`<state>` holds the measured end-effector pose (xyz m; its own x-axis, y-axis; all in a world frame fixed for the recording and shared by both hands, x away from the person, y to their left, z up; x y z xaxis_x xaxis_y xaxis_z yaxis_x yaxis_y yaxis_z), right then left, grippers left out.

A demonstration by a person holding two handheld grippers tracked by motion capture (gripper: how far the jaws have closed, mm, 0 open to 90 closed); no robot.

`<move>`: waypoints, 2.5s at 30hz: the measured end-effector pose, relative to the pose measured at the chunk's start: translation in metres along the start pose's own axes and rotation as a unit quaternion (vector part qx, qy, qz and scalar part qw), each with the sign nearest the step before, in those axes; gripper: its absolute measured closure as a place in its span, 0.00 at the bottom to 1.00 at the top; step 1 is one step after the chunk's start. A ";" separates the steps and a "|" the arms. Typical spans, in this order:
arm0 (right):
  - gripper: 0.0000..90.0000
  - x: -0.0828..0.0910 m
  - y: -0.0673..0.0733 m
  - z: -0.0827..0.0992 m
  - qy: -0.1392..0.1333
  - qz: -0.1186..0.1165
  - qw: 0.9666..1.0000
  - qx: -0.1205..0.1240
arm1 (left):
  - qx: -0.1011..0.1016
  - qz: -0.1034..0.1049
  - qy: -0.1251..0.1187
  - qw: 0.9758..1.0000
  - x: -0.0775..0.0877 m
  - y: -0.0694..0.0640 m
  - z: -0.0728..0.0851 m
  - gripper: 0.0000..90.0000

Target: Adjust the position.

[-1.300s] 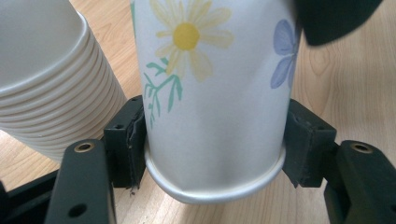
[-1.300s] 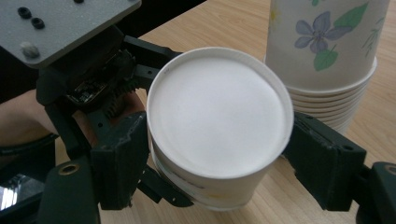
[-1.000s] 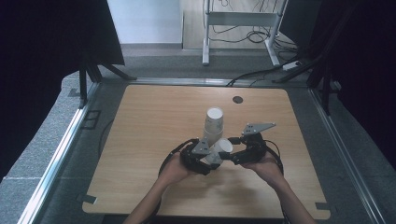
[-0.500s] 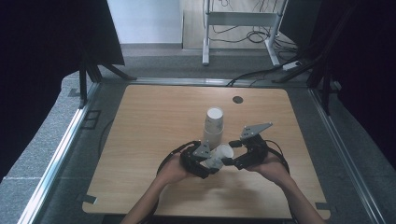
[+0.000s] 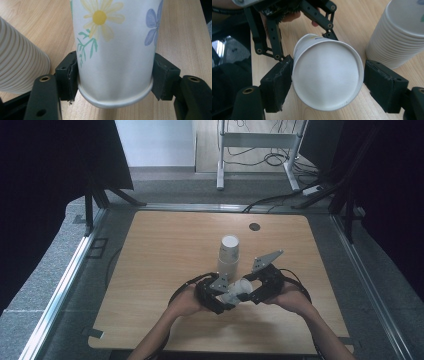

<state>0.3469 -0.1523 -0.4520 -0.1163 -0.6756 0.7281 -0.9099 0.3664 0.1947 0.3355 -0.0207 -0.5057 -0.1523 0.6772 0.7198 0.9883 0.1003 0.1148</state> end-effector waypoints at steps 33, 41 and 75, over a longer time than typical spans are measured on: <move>0.40 0.009 -0.002 0.002 -0.047 -0.026 0.998 -0.041 | 0.050 -0.005 -0.042 0.998 0.002 0.004 0.006 0.17; 0.40 0.014 -0.007 0.005 -0.080 -0.043 0.994 -0.066 | 0.054 -0.010 -0.076 0.996 0.004 0.004 0.004 0.16; 0.39 0.011 -0.007 0.011 -0.095 -0.078 0.990 -0.074 | 0.030 -0.007 -0.092 0.995 0.007 0.003 0.002 0.34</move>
<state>0.3473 -0.1692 -0.4524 -0.0654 -0.8344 0.5472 -0.8558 0.3289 0.3992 0.3369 -0.0145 -0.5015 -0.1670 0.7970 0.5804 0.9857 0.1492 0.0787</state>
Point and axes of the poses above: each handheld gripper's, and its own axes: x roughly backward along the jaws, z roughly out of its underside, y roughly to its left, the point moved 6 cm from there along -x, roughly forward along the jaws, and after that the axes turned 4 degrees about -x, right-handed, at the moved point
